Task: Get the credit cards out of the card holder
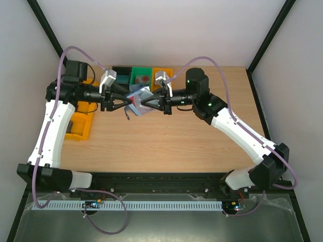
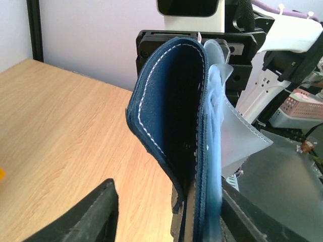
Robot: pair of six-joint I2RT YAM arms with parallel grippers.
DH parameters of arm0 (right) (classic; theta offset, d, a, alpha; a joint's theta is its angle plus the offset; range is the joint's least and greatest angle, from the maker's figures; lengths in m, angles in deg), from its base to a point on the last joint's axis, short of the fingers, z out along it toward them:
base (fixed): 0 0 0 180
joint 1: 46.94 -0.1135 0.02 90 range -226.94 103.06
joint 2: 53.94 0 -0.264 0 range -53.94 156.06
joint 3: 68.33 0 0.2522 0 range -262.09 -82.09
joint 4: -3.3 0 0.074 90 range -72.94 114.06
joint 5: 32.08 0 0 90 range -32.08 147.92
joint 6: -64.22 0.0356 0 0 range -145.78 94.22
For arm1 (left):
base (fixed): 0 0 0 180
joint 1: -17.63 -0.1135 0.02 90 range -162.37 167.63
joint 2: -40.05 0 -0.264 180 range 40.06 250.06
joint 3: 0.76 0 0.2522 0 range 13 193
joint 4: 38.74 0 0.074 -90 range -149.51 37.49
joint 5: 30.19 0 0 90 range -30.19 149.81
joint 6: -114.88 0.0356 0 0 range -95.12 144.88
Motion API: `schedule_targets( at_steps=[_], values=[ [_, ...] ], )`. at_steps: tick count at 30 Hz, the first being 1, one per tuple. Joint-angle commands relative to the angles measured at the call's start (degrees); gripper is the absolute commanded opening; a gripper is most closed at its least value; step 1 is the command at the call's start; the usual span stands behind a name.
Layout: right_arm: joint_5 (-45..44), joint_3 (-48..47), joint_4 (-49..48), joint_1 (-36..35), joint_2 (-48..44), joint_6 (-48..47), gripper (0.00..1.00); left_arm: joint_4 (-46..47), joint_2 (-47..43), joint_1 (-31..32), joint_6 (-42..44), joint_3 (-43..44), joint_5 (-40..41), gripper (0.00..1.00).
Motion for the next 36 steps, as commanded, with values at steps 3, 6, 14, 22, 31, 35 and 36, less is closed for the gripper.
schedule_targets(
  at_steps=[3,6,14,22,31,35,36],
  values=[
    [2.9,-2.2,0.6,-0.2,-0.9,-1.4,0.02,7.4,-0.5,-0.1,-7.2,-2.0,2.7,0.39],
    [3.2,-1.7,0.8,-0.2,-0.7,-1.2,0.02,8.4,-0.6,2.7,-7.0,-3.6,6.2,0.33],
    [-1.1,0.4,1.4,1.2,-1.6,-0.2,0.24,10.4,-0.9,3.6,-11.4,-5.8,8.9,0.02],
    [-23.3,9.8,-1.0,9.0,-6.8,8.0,0.74,20.8,-0.8,7.5,-13.0,-6.6,97.5,0.02],
    [-21.4,11.8,-10.2,3.7,-8.8,11.9,0.69,8.1,3.0,10.6,-15.9,4.6,87.0,0.02],
    [-22.1,11.5,-16.6,-4.0,-6.5,14.8,0.67,4.7,4.7,10.5,-17.7,7.6,73.0,0.02],
    [-22.7,12.2,-20.0,-4.5,-6.2,17.1,0.65,4.1,4.8,10.6,-17.9,8.1,69.9,0.02]
  ],
)
